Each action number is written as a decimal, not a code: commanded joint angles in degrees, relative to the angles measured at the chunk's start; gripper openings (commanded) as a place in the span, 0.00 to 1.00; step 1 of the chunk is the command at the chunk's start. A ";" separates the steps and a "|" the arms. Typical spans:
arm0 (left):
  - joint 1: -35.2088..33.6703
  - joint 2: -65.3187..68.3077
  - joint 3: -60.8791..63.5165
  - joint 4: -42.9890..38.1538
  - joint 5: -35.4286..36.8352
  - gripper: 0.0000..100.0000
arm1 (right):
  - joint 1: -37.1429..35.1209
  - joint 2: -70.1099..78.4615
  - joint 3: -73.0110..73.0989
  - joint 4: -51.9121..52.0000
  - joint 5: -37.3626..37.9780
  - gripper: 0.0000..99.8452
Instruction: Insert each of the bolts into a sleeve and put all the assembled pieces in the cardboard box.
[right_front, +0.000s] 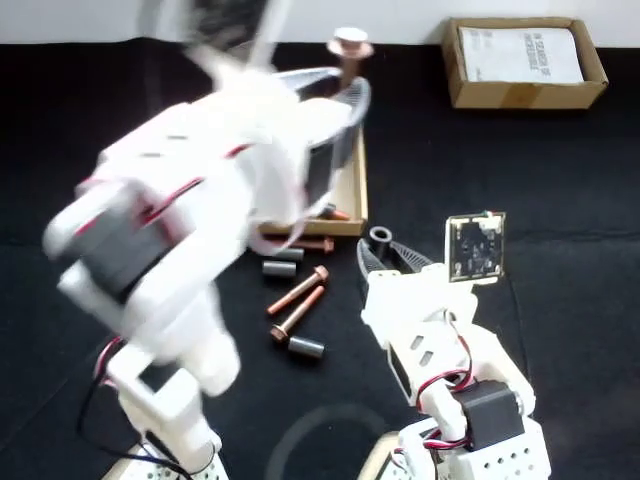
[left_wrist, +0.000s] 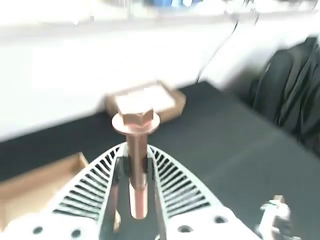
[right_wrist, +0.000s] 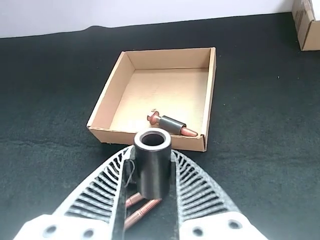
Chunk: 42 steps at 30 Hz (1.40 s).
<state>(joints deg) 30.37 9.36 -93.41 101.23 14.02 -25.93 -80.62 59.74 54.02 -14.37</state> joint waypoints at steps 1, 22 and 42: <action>-0.40 -7.60 -0.22 0.26 -0.53 0.01 | -0.22 -0.57 -3.21 0.04 0.00 0.01; -0.04 -39.08 62.02 -13.80 -0.35 0.01 | -0.31 -0.84 0.75 -0.31 0.00 0.01; 8.57 -39.60 101.05 -53.80 -0.18 0.01 | -0.31 -0.57 1.01 -7.60 5.10 0.01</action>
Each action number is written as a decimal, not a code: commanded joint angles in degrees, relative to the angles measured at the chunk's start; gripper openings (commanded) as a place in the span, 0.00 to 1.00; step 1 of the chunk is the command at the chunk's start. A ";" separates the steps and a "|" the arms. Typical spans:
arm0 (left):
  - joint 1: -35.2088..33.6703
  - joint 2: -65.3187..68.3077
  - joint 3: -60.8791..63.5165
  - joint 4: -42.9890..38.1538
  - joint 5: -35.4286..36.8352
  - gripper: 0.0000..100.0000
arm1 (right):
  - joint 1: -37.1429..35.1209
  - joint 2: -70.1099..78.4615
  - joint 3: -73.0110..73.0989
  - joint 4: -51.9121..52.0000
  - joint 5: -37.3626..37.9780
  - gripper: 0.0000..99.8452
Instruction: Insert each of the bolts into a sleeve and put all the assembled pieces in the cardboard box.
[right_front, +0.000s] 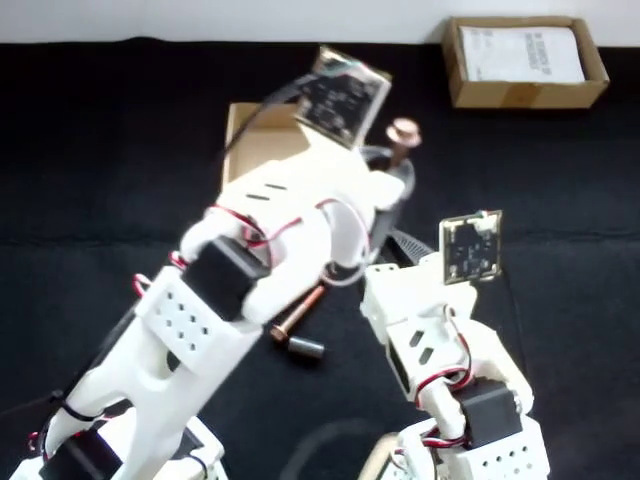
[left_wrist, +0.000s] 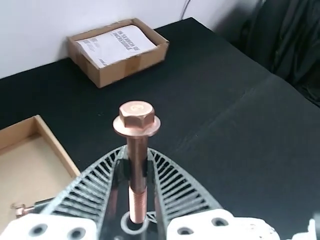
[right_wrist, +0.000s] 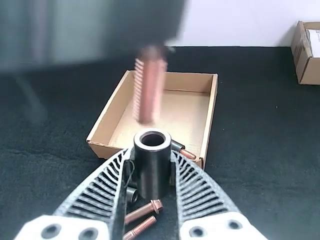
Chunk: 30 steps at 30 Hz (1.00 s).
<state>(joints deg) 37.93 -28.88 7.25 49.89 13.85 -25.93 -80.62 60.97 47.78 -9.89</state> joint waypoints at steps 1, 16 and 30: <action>0.92 -1.36 1.01 -2.99 0.00 0.01 | -0.31 -0.57 -0.22 -1.36 0.62 0.01; -2.68 -1.36 5.93 -10.29 -0.44 0.01 | -0.31 -0.75 -0.22 -1.27 0.62 0.01; -0.84 -6.73 15.69 -10.81 0.00 0.01 | -0.22 -0.57 -0.22 -1.19 0.62 0.01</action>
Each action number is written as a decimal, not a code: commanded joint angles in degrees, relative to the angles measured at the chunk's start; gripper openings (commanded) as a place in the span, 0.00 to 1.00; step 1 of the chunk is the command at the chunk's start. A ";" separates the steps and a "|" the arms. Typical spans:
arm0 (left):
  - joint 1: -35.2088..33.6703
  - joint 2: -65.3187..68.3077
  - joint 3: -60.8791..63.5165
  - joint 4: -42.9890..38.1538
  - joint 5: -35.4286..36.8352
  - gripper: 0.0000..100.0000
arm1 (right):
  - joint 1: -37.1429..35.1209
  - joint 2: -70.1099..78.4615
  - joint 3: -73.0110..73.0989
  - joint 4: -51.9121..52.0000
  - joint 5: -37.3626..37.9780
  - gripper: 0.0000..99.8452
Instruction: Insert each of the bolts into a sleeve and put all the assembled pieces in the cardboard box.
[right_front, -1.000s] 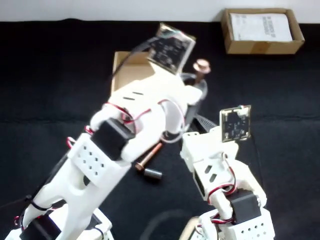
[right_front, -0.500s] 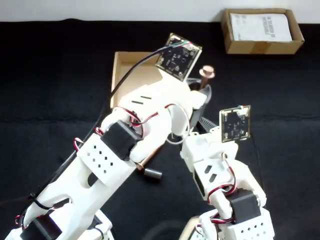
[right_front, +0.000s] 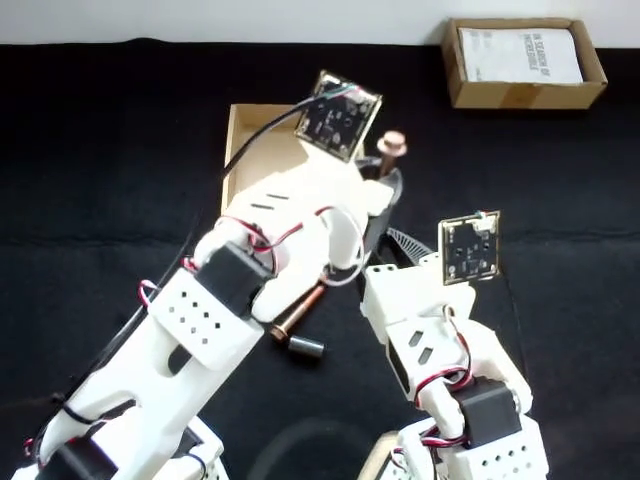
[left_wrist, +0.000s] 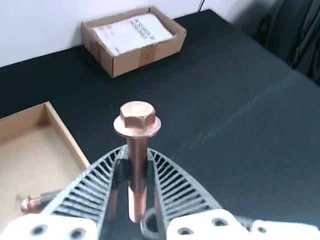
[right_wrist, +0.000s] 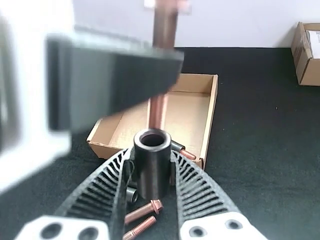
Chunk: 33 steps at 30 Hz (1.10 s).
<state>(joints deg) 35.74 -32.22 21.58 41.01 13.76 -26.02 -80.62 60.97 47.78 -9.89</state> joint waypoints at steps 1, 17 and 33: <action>1.45 -3.91 2.51 -2.90 0.09 0.01 | -0.13 -0.57 -0.22 -1.19 0.62 0.01; -1.27 -7.43 3.82 -9.41 -2.46 0.01 | -0.13 -0.48 2.24 -1.19 0.62 0.01; 0.48 -7.43 3.47 -6.07 -2.37 0.01 | 0.04 -0.48 2.15 -1.36 0.70 0.01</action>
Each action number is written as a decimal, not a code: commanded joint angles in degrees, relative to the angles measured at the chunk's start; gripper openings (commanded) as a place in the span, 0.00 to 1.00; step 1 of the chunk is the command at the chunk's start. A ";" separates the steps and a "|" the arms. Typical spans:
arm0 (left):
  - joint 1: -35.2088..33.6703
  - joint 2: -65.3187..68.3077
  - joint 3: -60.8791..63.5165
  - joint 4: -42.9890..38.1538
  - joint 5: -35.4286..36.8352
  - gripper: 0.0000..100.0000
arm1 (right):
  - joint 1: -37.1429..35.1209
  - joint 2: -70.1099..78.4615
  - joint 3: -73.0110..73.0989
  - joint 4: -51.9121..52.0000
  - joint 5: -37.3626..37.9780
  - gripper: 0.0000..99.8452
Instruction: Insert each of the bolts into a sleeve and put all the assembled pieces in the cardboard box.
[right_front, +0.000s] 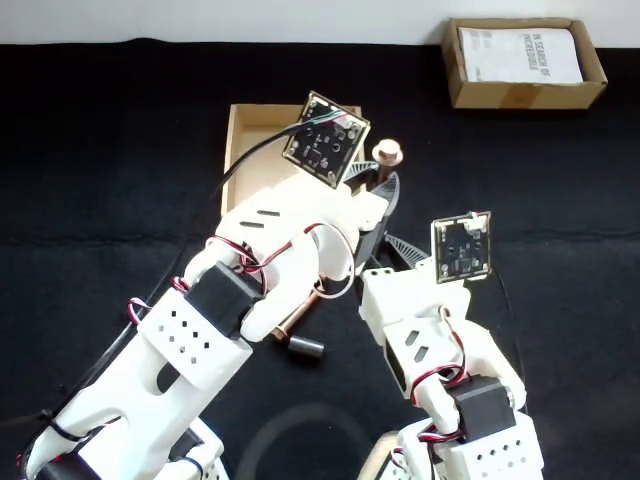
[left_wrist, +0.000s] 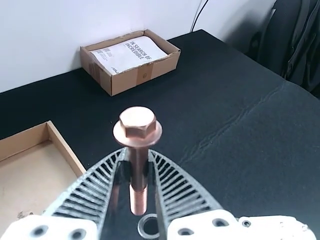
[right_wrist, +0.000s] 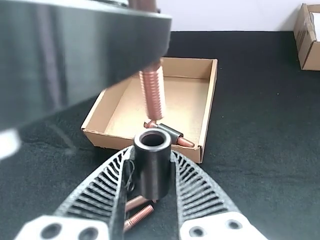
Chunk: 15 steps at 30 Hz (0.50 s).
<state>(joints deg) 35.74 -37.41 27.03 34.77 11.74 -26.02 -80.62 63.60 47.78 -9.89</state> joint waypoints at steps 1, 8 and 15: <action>0.57 -2.24 -1.98 0.70 -0.35 0.01 | 0.04 -0.48 -0.40 -1.80 0.70 0.01; 2.42 -2.33 -1.98 2.81 3.69 0.01 | 0.13 -0.48 -0.13 -5.58 0.70 0.01; 2.68 -2.33 -2.51 2.81 4.57 0.01 | 0.13 -0.48 0.40 -5.49 2.90 0.01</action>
<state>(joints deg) 37.58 -37.85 26.86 37.32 15.78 -26.02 -80.53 63.96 43.91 -9.19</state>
